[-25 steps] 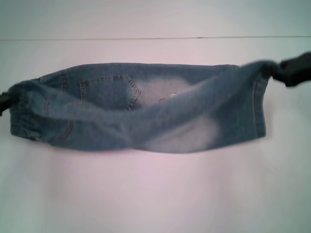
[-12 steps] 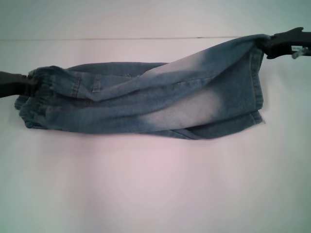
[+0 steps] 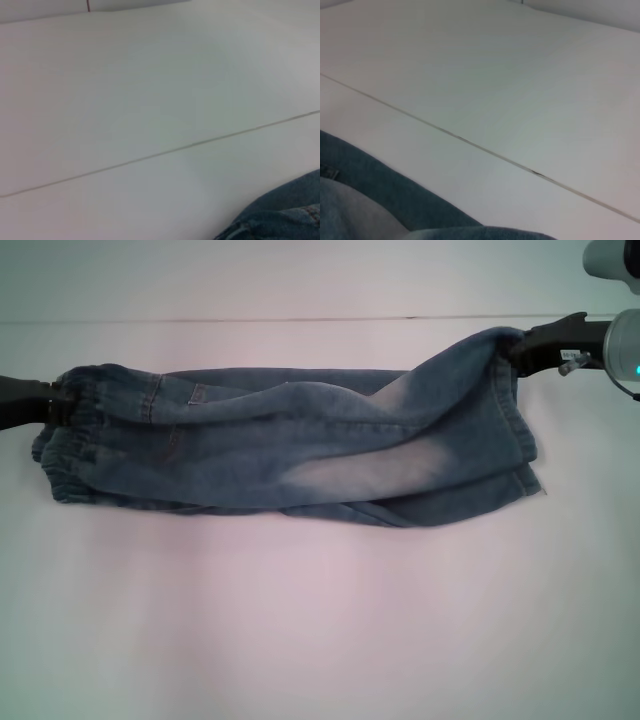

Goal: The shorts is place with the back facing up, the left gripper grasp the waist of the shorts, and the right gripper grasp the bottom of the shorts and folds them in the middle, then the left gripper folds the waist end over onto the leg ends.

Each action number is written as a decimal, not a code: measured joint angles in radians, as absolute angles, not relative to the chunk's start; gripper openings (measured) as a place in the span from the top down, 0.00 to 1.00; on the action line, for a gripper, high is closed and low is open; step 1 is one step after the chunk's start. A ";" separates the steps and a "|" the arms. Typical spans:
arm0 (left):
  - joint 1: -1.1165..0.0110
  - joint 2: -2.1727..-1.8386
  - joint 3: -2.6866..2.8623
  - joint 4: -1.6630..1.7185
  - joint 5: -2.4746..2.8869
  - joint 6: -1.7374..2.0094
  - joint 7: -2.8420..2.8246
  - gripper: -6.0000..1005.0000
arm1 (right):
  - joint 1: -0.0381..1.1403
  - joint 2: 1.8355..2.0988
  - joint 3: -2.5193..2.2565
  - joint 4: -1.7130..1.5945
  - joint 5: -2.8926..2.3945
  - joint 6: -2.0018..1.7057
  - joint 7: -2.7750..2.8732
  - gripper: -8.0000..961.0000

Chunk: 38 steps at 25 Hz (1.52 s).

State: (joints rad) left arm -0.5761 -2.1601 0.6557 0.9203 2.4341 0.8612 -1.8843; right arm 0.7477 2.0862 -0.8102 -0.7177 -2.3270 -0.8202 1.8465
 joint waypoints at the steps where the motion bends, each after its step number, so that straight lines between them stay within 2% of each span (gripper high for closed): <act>1: -0.577 -2.160 0.659 0.920 2.434 0.859 -1.883 0.83 | 0.749 2.086 -0.814 -0.717 -2.327 -0.822 1.847 0.98; 11: -0.565 -2.159 0.675 0.938 2.436 0.836 -1.881 0.81 | 0.731 2.087 -0.828 -0.733 -2.322 -0.790 1.867 0.79; 14: -0.547 -2.158 0.675 0.966 2.429 0.843 -1.881 0.72 | 0.709 2.086 -0.828 -0.771 -2.313 -0.807 1.865 0.72; 17: -0.518 -2.160 0.678 1.001 2.403 0.859 -1.872 0.63 | 0.683 2.084 -0.830 -0.808 -2.267 -0.856 1.839 0.60; 22: -0.451 -2.160 0.676 1.050 2.296 0.962 -1.795 0.35 | 0.610 2.080 -0.827 -0.906 -2.153 -1.015 1.776 0.38; 25: -0.390 -2.160 0.673 1.096 2.223 1.055 -1.720 0.26 | 0.551 2.086 -0.830 -0.951 -2.051 -1.122 1.686 0.22; 28: -0.348 -2.158 0.658 1.117 2.204 1.135 -1.676 0.16 | 0.496 2.088 -0.832 -0.918 -1.905 -1.223 1.559 0.13; 31: -0.321 -2.159 0.628 1.119 2.207 1.199 -1.630 0.10 | 0.457 2.092 -0.837 -0.841 -1.776 -1.298 1.420 0.03; 33: -0.301 -2.160 0.619 1.119 2.212 1.213 -1.610 0.06 | 0.446 2.092 -0.839 -0.723 -1.708 -1.338 1.288 0.03; 38: -0.278 -2.158 0.614 1.100 2.237 1.204 -1.582 0.07 | 0.456 2.091 -0.840 -0.590 -1.702 -1.353 1.142 0.02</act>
